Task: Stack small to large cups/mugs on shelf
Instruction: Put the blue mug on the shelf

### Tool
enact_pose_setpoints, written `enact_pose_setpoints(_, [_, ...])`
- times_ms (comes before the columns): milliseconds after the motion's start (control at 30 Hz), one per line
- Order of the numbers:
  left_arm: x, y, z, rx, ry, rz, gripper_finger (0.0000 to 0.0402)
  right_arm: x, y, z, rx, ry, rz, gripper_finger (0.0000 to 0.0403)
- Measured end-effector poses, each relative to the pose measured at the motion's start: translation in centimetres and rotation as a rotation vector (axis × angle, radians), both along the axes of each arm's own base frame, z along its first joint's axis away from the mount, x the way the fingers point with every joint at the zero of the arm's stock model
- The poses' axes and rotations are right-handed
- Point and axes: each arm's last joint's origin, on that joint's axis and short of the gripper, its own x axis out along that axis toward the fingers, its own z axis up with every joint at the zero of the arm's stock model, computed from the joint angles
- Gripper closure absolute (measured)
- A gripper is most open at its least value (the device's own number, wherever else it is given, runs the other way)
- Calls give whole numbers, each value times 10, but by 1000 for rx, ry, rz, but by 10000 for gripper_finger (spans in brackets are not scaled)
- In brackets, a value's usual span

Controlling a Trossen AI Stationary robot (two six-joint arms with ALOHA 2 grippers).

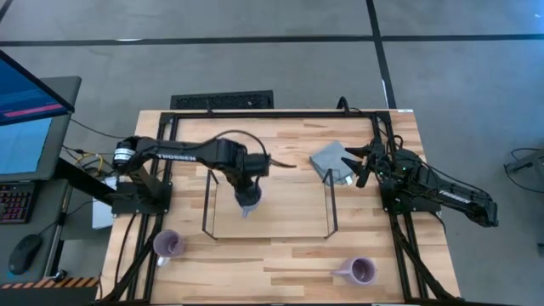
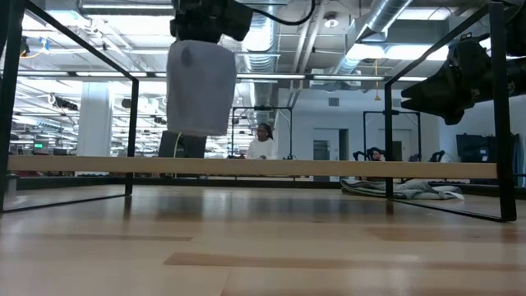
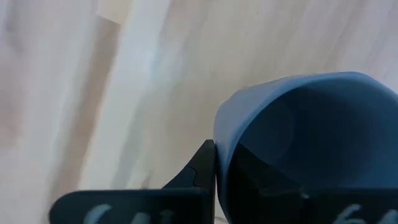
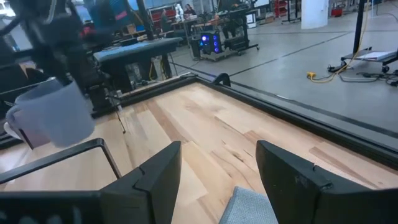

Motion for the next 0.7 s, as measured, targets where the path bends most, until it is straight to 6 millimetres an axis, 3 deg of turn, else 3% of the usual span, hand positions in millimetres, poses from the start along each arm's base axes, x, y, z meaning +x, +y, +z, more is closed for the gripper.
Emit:
enact_pose_setpoints(200, [-1,-18,-16,-73,-98,-52,395,0,0,0,-1,0,0,172])
enact_pose_setpoints(700, [-53,-13,-24,-67,-156,136,395,0,0,0,-9,9,0,172])
